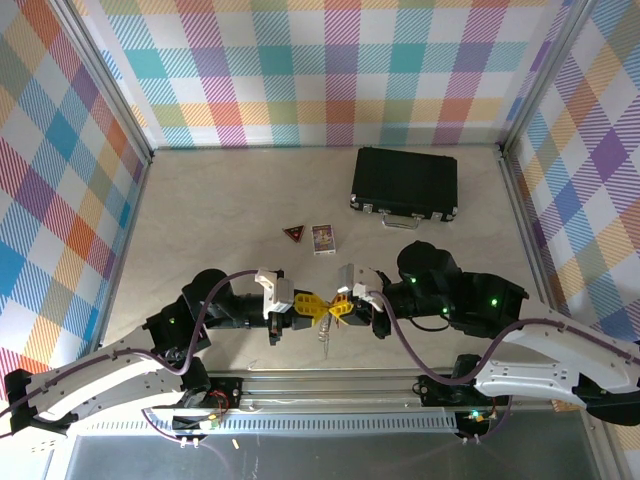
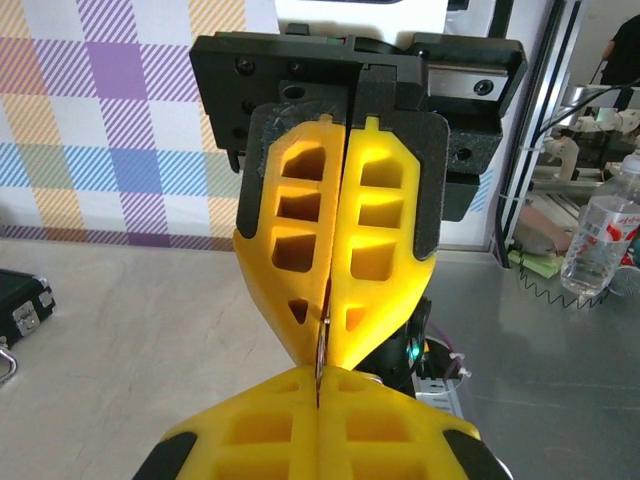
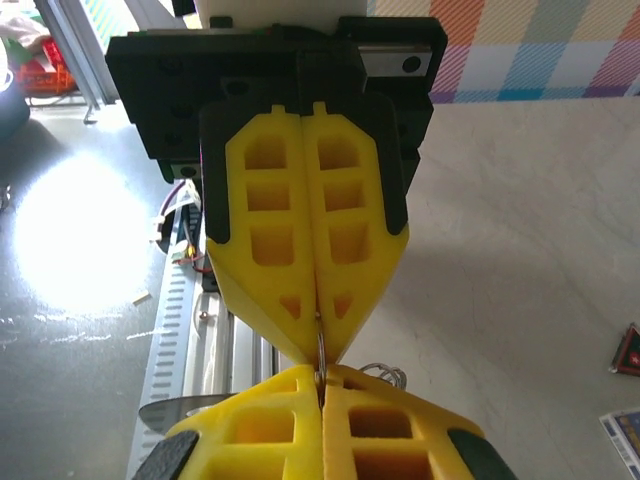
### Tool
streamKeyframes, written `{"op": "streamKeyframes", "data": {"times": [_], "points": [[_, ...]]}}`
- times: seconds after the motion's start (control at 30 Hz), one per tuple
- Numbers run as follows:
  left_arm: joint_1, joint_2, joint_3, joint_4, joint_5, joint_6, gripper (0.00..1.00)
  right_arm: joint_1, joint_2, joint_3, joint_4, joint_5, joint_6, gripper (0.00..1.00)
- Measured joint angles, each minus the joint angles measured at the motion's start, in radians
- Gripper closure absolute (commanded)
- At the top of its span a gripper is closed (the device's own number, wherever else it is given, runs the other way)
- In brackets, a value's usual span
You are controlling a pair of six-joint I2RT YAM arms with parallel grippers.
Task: Put the keys on the keyring
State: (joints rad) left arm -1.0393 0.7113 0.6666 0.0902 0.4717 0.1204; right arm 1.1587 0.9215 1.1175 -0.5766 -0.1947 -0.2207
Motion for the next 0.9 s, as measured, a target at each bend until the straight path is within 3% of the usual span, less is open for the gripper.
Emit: {"op": "streamKeyframes", "data": {"times": [0.27, 0.9], "points": [[0.000, -0.007, -0.039, 0.100, 0.028, -0.051, 1.00, 0.001, -0.042, -0.060, 0.084, 0.000, 0.056, 0.67], [0.000, -0.008, -0.063, 0.251, 0.069, -0.110, 1.00, 0.001, -0.119, -0.136, 0.173, -0.053, 0.087, 0.58]]}}
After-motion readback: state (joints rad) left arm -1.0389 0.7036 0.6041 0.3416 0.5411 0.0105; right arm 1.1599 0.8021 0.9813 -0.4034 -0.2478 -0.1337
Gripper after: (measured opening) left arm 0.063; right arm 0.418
